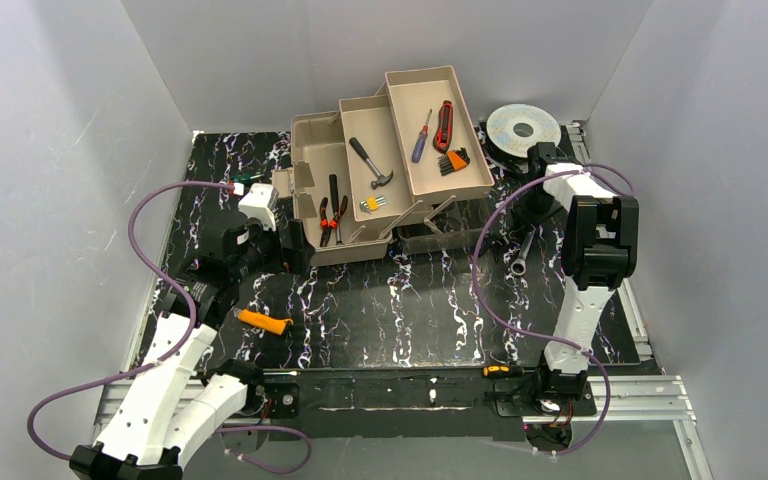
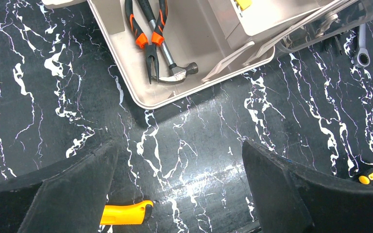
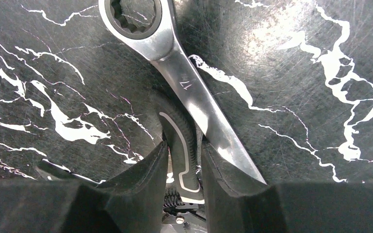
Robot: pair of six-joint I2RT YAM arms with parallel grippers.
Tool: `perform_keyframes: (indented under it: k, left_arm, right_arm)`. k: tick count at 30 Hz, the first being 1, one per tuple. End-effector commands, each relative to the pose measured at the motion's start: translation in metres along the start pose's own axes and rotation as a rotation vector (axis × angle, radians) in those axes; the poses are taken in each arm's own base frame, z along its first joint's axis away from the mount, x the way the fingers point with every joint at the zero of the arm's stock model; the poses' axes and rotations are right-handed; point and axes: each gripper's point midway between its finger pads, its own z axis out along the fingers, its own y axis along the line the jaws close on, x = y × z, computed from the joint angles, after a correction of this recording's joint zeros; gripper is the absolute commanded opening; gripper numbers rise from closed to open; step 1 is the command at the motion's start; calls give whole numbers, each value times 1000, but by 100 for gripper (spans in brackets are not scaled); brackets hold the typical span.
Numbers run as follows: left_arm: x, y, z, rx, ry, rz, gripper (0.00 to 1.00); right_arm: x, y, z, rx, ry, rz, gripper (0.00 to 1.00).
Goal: Pack the tool kit
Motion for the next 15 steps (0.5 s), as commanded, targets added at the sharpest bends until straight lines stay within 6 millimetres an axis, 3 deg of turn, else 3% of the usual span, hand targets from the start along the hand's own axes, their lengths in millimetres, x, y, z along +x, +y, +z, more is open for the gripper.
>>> perform_keyframes:
  k: [1,4,5,15]
  left_arm:
    - [-3,-2,-7,14,-13,7,100]
    - [-3,-3,-7,19,-15,6,100]
    - [-3,-3,-7,20,-15,6,99]
    - [-3,-3,-8,19,-18,7,100]
  right_arm:
    - [3,-18,-1,60,-10,-4,38]
    - [7,-21,2,58,-1,-10,20]
    - [7,-21,2,59,-3,-13,18]
    - [40,-3,-6,-22,54,-62,16]
